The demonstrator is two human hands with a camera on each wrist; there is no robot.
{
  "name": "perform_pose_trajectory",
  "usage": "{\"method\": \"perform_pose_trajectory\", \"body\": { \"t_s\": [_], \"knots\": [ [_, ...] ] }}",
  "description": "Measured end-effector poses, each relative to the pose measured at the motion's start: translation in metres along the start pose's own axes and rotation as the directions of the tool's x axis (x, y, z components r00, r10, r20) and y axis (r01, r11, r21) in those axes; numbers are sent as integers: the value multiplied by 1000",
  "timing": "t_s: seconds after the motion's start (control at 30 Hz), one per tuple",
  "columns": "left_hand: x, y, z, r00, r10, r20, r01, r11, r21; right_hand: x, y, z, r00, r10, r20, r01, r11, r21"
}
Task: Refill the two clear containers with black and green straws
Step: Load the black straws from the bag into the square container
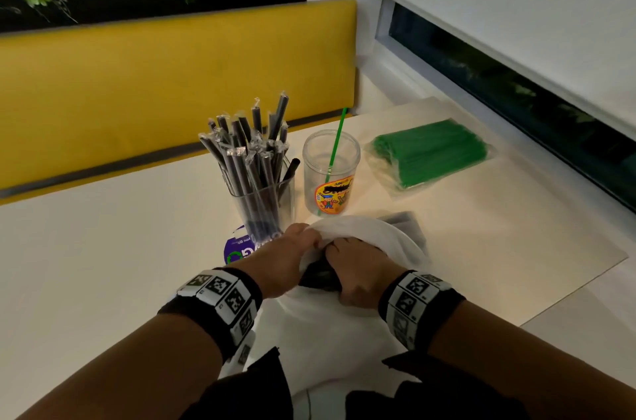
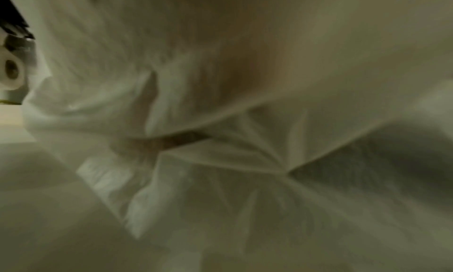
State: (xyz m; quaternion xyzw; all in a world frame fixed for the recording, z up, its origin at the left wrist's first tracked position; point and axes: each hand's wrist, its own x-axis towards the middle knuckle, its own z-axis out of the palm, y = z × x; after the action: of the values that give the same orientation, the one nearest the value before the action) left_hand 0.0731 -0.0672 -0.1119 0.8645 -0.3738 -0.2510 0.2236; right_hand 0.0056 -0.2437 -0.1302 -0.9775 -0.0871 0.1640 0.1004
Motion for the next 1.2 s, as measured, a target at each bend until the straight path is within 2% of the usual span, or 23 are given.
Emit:
{"method": "perform_pose_trajectory", "body": {
  "t_s": [0.2, 0.3, 0.37, 0.47, 0.57, 0.63, 0.7, 0.77, 0.83, 0.93, 0.97, 1.0, 1.03, 1.07, 1.1, 1.13, 1.17, 1.2],
  "knots": [
    [-10, -3, 5, 996, -53, -68, 54, 998, 10, -3, 4, -2, 999, 10, 34, -14, 992, 129],
    [-5, -7, 4, 999, 33, 2, -33, 999, 19, -11, 7, -14, 1000, -21, -21, 24, 987, 160],
    [-5, -12, 2, 998, 35, 55, -37, 999, 19, -18, 9, -27, 997, -44, -69, 55, 984, 169],
    [-8, -7, -5, 999, -43, 14, 43, 999, 1, -24, 7, -45, 980, -69, -186, 99, 983, 157],
    [-11, 7, -10, 985, -138, 103, 134, 990, 46, -25, 4, -59, 967, -3, -254, 76, 958, 278],
    [-10, 10, -11, 980, -154, 123, 146, 987, 66, -27, 2, -73, 966, 56, -252, 77, 868, 491],
    [-9, 5, -10, 980, -154, 124, 149, 988, 50, -30, 0, -90, 963, 96, -252, 111, 711, 694],
    [-10, 3, -12, 980, -167, 106, 164, 986, 38, -31, 1, -107, 931, 171, -324, 176, 566, 806],
    [-9, 2, -13, 987, -141, 73, 141, 990, 5, -32, 0, -125, 888, 252, -384, 256, 422, 870],
    [-12, -3, -13, 994, -94, 62, 95, 995, -18, -28, -1, -154, 840, 343, -420, 389, 157, 908],
    [-15, -4, -13, 997, -76, 18, 77, 996, -52, -26, -2, -164, 823, 359, -440, 432, 107, 895],
    [-19, -5, -15, 995, -57, -86, 49, 994, -93, -23, -3, -175, 800, 377, -467, 474, 79, 877],
    [-24, -5, -16, 972, -27, -233, 0, 993, -116, -20, -3, -185, 770, 399, -498, 517, 68, 853],
    [-28, -5, -17, 912, 18, -410, -59, 994, -88, -17, -4, -194, 731, 425, -534, 557, 81, 827],
    [-33, -6, -18, 814, 67, -578, -101, 994, -28, -12, -5, -201, 685, 449, -574, 591, 120, 798],
    [-37, -6, -21, 692, 90, -716, -103, 994, 25, -7, -7, -207, 634, 474, -611, 612, 174, 771],
    [-40, -4, -24, 561, 76, -824, -79, 996, 39, -1, -10, -211, 586, 499, -638, 620, 231, 750],
    [-42, -2, -28, 442, 11, -897, -45, 999, -10, 5, -14, -213, 549, 520, -654, 612, 283, 738]
  ]
}}
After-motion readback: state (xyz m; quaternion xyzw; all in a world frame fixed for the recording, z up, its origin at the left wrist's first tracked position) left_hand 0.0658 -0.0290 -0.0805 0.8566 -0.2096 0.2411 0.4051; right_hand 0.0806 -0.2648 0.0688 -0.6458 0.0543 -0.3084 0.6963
